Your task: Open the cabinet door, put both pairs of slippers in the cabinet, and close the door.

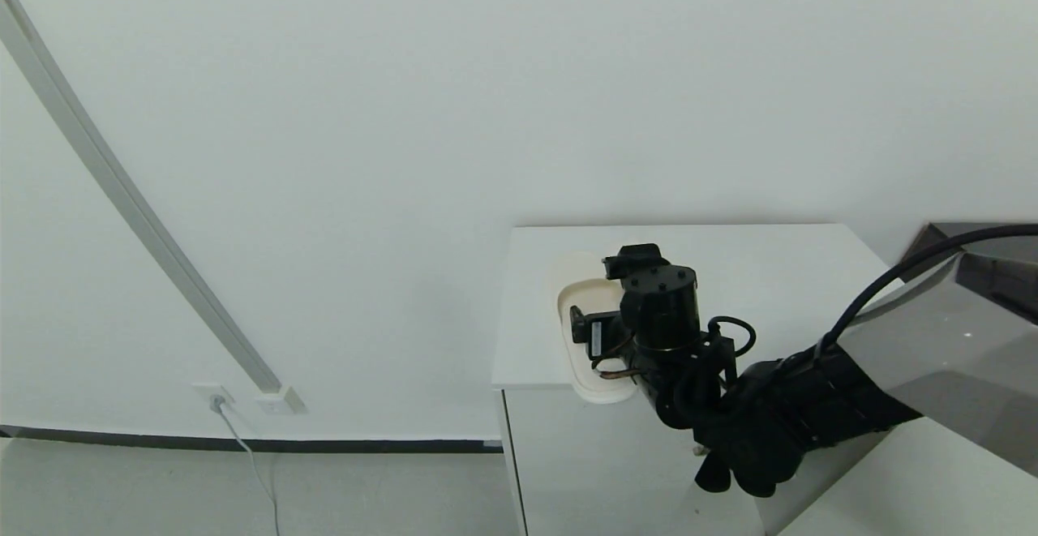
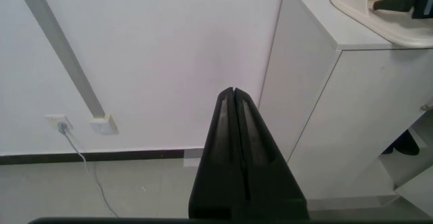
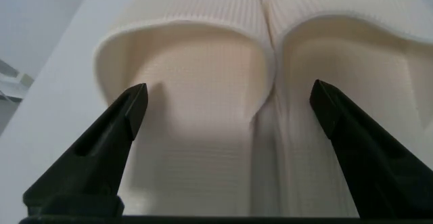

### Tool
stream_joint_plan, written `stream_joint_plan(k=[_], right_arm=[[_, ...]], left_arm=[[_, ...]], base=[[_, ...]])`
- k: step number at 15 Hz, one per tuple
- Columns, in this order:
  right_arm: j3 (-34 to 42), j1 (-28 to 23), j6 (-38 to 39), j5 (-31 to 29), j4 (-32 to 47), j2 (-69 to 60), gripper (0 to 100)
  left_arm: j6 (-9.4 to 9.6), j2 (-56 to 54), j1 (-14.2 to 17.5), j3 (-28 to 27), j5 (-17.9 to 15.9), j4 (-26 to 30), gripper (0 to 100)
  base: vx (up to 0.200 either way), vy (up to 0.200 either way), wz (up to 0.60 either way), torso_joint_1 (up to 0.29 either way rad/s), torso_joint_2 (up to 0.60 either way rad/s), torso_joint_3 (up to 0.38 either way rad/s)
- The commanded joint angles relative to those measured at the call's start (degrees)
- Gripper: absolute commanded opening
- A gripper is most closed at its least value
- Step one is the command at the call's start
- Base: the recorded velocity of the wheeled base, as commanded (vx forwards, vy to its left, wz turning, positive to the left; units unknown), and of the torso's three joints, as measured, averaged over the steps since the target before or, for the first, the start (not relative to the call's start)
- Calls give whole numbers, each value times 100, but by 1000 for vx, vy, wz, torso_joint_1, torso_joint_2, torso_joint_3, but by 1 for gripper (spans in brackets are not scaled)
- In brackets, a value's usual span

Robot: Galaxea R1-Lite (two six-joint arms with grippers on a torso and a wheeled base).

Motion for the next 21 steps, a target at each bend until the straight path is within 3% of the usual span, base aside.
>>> stream_joint_plan(k=[1, 11, 21], right_arm=[[-198, -96, -54, 39, 4, 165, 100], [-532, -289, -388, 65, -4, 183, 100], [-1244, -641, -642, 628, -40, 693, 100]], left_arm=[[-2, 9, 4, 5, 1, 0, 0], [-2, 9, 4, -4, 9, 0, 0], [-2, 9, 4, -4, 9, 0, 0]], base=[[0, 0, 0, 0, 0, 0], [0, 0, 0, 0, 0, 0], [0, 0, 0, 0, 0, 0]])
